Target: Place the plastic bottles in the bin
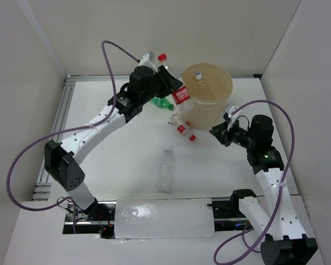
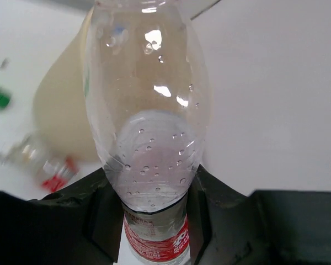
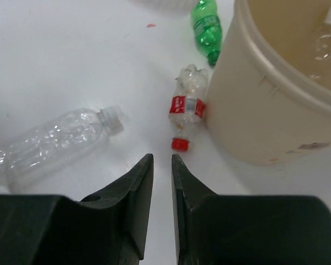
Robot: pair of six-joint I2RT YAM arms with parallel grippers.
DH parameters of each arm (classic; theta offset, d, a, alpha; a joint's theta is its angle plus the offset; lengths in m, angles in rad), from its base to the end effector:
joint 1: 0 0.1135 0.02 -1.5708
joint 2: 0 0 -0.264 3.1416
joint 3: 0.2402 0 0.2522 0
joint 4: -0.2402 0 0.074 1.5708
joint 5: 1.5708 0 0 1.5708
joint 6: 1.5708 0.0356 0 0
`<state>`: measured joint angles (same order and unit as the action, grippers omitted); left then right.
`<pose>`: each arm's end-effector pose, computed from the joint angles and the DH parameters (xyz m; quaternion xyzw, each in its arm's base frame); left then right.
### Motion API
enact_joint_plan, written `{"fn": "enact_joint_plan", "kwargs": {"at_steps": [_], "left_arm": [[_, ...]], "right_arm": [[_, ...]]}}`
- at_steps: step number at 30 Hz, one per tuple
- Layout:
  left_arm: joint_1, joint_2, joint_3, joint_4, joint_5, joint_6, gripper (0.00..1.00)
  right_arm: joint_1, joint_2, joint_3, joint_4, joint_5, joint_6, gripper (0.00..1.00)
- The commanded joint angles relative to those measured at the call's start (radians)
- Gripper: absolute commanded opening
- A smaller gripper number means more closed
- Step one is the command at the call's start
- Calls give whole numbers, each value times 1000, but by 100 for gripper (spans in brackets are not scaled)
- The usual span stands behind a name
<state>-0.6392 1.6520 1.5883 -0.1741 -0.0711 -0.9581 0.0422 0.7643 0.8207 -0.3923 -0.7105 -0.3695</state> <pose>0.3194 -0.2343 0.3951 -0.1464 0.7720 -0.4231 0.4511 0.1648 0.0302 0.3366 -0.3534 0.7071 0.1914 0.5818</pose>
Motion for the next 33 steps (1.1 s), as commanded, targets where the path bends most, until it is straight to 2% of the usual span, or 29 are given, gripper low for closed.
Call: {"fn": "enact_joint_plan", "kwargs": {"at_steps": [1, 6, 7, 9, 10, 11, 13, 14, 15, 17, 18, 19, 22, 23, 24, 26, 27, 29, 30, 32, 33], "left_arm": [[23, 66, 114, 201, -12, 73, 14], [-25, 251, 366, 219, -12, 73, 20], [-34, 323, 410, 219, -48, 93, 24], [-53, 402, 562, 173, -103, 116, 36], [-63, 438, 609, 157, -143, 130, 49], [-63, 506, 690, 142, -154, 139, 61], [-63, 548, 742, 118, -166, 151, 92], [-63, 557, 752, 117, -167, 162, 100], [-63, 557, 743, 117, -167, 162, 100], [-63, 519, 713, 151, -167, 185, 100], [-63, 499, 678, 160, -167, 185, 100], [-63, 450, 659, 169, -167, 206, 100], [-54, 321, 575, 160, -186, 294, 100], [-54, 280, 541, 148, -217, 350, 100], [-54, 232, 447, 121, -239, 379, 100], [-44, 69, 313, 95, -297, 427, 100], [-43, 8, 150, 85, -311, 427, 100], [-19, -113, -21, 53, -329, 418, 100], [-5, -230, -188, 39, -340, 406, 100], [7, -343, -340, -10, -364, 368, 100], [19, -395, -469, -27, -365, 348, 100]], "right_arm": [[-7, -46, -58, -78, -61, -77, 26], [-7, -59, -89, -157, -92, -164, 44], [-7, -50, -89, -167, -101, -173, 57], [-7, -49, -98, -158, -132, -174, 68], [-7, -37, -98, -158, -142, -174, 71], [-7, -24, -98, -146, -155, -174, 78], [-7, 16, -84, -146, -201, -212, 90], [-7, 32, -62, -169, -222, -250, 95], [-7, 49, -61, -195, -271, -299, 100], [19, 94, -61, -241, -288, -426, 100], [19, 108, -61, -255, -311, -483, 100], [36, 134, -71, -302, -322, -635, 100], [79, 171, -89, -389, -343, -894, 100], [90, 199, -98, -414, -343, -1109, 100], [110, 211, -98, -430, -343, -1205, 100], [139, 252, -109, -369, -334, -1307, 100], [183, 269, -109, -335, -314, -1316, 100], [237, 321, -86, -254, -273, -1353, 100], [298, 343, -86, -240, -253, -1381, 100], [370, 409, -62, -200, -173, -1459, 100], [437, 429, -61, -183, -150, -1476, 100]]}}
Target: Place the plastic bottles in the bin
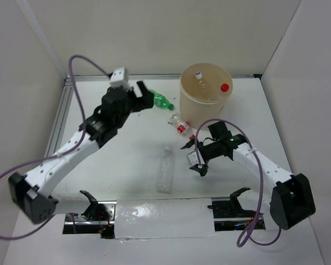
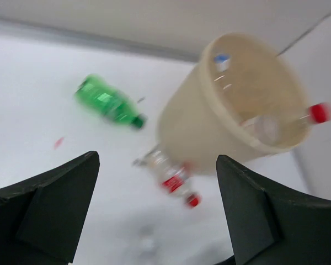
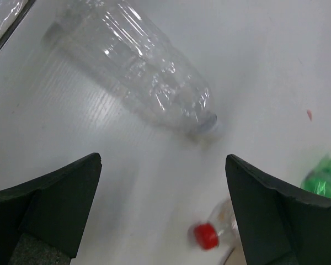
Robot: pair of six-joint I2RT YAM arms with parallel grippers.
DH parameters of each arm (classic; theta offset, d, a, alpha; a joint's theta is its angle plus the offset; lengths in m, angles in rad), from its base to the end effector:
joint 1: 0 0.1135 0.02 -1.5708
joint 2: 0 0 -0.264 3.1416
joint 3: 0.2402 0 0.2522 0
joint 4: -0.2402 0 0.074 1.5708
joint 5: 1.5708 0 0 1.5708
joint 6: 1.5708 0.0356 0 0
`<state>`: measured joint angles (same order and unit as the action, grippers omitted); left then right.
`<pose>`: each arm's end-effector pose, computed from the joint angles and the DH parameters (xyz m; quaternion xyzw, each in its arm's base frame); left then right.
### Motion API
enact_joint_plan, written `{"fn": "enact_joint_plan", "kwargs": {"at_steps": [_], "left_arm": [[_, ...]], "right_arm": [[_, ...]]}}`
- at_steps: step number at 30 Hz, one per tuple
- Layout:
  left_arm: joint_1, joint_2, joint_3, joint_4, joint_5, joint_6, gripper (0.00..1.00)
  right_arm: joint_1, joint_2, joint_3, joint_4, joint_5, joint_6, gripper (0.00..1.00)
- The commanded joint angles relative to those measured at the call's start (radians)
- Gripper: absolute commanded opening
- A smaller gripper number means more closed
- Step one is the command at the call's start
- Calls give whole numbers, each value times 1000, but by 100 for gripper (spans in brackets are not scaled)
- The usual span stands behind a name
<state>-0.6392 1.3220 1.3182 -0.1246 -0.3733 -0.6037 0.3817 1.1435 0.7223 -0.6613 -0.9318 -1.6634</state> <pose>0.2537 -0.1724 0.4147 -0.1094 0.7400 -0.2644 0.6087 0.1781 0.1023 0.2243 -0.7965 0.3592 0.2203 0.4337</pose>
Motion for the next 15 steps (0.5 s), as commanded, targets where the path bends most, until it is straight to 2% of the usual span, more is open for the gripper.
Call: {"fn": "enact_joint_plan", "kwargs": {"at_steps": [1, 3, 4, 7, 11, 15], "left_arm": [[19, -163, -255, -95, -71, -27, 100], [29, -251, -385, -150, -84, -88, 100], [29, -327, -417, -170, -84, -111, 100], [29, -423, -502, -227, -107, -171, 100], [29, -513, -533, -280, -130, -191, 100], [29, -547, -533, -314, -139, -191, 100]], "right_arm": [[130, 68, 37, 145, 114, -182, 100], [234, 133, 66, 181, 158, -199, 100], [270, 162, 83, 195, 203, -199, 100], [380, 283, 147, 221, 290, -199, 100], [433, 384, 190, 269, 356, -240, 100], [468, 496, 259, 107, 403, -354, 100]]}}
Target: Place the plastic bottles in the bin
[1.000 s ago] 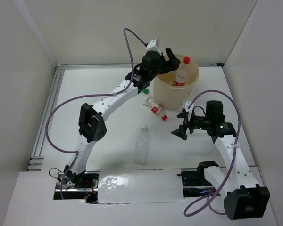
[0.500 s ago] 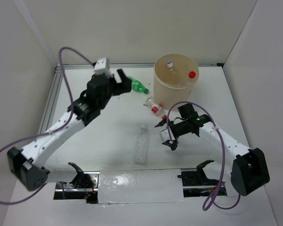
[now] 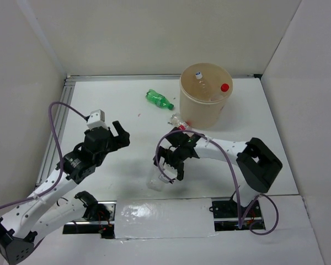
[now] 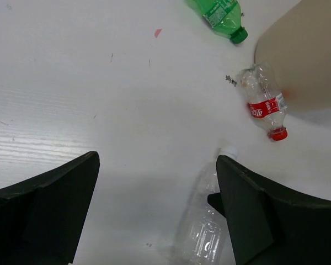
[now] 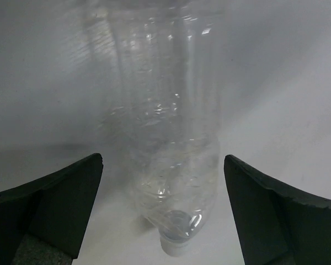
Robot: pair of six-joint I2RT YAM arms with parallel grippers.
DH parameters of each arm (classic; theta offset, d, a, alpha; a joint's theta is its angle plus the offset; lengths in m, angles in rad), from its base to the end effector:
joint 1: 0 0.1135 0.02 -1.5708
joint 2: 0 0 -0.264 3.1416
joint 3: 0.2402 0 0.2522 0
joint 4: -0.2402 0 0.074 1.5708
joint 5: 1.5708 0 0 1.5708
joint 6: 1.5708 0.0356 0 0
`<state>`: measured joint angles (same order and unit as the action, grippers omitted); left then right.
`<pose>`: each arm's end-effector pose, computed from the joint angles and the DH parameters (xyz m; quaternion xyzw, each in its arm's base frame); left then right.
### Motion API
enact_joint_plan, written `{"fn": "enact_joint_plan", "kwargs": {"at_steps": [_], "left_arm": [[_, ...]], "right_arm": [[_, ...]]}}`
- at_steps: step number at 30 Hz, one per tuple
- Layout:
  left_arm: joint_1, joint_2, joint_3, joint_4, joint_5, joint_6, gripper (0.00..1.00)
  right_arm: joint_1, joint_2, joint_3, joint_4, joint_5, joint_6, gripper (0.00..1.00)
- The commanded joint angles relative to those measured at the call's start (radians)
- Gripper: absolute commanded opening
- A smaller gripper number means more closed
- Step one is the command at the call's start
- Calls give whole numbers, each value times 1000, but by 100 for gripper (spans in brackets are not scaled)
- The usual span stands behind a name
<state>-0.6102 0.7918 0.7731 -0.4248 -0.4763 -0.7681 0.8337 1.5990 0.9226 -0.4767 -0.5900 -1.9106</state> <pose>0.1536 -0.0875 0.3114 -0.1904 0.8090 -0.1762 0.5275 0.1857 0.2340 0.1762 -0.9295 0.1256 0.1424 0.3162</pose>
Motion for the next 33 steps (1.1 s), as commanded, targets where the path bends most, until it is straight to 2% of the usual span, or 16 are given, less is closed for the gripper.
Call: {"fn": "enact_joint_plan", "kwargs": {"at_steps": [1, 4, 5, 6, 8, 9, 11, 13, 14, 17, 20, 23, 24, 27, 31, 33], "left_arm": [[0, -17, 3, -14, -36, -36, 100], [9, -38, -6, -14, -25, -48, 100], [9, -39, -15, -14, -25, -62, 100], [9, -39, -15, -14, -25, -62, 100], [9, -39, -26, -3, -16, -86, 100], [19, -39, -26, -3, -16, -98, 100], [29, -29, -26, 21, 10, -132, 100], [50, -29, -35, 52, 44, -151, 100], [67, -19, -35, 69, 83, -160, 100], [116, 18, -35, 119, 163, -232, 100], [173, 64, -35, 175, 243, -295, 100], [219, 115, -35, 270, 318, -316, 100], [228, 156, -35, 296, 340, -326, 100], [260, 257, 3, 389, 410, -344, 100], [273, 486, 107, 478, 505, -373, 100], [282, 616, 173, 523, 551, -388, 100]], "right_arm": [[16, 82, 83, -107, 73, -126, 96], [25, 117, 84, -163, 85, -127, 83], [25, 118, 84, -163, 85, -113, 69], [25, 118, 84, -183, 69, -113, 61], [25, 104, 102, -203, 39, -35, 49], [25, 104, 114, -203, 3, 2, 39], [25, 56, 181, -203, -46, 178, 34], [5, 18, 247, -169, -118, 341, 32], [-4, -17, 286, -137, -131, 496, 32], [-62, -74, 441, -12, -104, 747, 32], [-157, -74, 626, 43, -54, 1003, 33], [-261, -74, 712, 85, -38, 1100, 34], [-310, -65, 741, 107, -27, 1177, 34], [-384, -54, 774, 156, 4, 1269, 37], [-510, -11, 802, 145, -19, 1352, 38], [-579, 25, 821, 110, -60, 1366, 42]]}}
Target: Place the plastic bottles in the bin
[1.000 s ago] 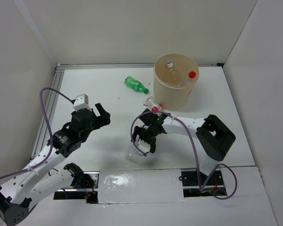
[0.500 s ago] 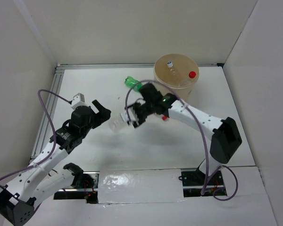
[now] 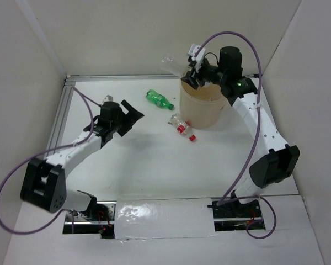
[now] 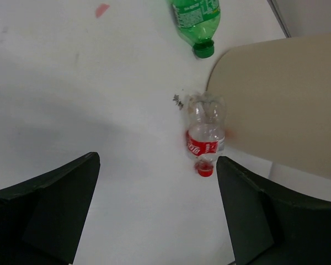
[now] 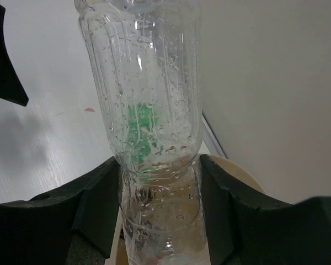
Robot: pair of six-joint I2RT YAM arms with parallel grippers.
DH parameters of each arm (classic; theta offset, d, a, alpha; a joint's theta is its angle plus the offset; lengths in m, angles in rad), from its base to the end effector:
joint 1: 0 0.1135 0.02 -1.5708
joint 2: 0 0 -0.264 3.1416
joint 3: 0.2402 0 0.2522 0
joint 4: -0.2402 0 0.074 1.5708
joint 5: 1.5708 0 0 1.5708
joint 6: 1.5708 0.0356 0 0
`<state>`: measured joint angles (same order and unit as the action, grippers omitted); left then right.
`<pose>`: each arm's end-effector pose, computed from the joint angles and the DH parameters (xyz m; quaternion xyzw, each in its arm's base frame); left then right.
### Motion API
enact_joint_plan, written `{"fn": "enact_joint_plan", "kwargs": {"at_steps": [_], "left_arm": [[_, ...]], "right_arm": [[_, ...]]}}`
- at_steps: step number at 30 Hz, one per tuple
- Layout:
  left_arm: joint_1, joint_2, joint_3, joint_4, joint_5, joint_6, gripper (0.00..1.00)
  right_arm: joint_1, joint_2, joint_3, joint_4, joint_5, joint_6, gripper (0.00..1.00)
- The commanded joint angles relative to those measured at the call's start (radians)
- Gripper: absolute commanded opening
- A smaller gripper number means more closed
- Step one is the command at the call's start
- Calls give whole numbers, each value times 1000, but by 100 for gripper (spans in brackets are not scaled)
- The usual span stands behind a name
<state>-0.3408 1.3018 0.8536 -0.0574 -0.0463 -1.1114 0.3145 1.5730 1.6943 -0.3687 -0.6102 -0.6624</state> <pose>0.2762 -0.0962 0.2629 -0.3346 0.7937 -0.3221 0.3928 0.3327 0.1297 0.4414 -0.5161 0.5779 0.1320 0.6183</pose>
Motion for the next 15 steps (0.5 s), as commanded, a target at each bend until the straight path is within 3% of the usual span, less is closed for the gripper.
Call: {"fn": "enact_joint_plan", "kwargs": {"at_steps": [1, 2, 3, 6, 11, 15], "left_arm": [[13, 146, 117, 189, 132, -60, 100], [13, 187, 171, 206, 132, -61, 100], [13, 265, 200, 215, 147, -70, 100], [13, 376, 329, 229, 160, -88, 100], [2, 613, 586, 177, 118, -120, 100], [-7, 795, 836, 28, 60, -120, 100]], "right_arm": [[-75, 64, 68, -12, -51, 141, 44], [-104, 76, 68, -24, -66, 150, 50], [-120, 100, 80, -50, -83, 150, 69], [-170, 113, 80, -50, -109, 201, 99], [-254, 87, 104, -52, -177, 270, 100], [-307, -1, 28, -61, -230, 313, 100]]}}
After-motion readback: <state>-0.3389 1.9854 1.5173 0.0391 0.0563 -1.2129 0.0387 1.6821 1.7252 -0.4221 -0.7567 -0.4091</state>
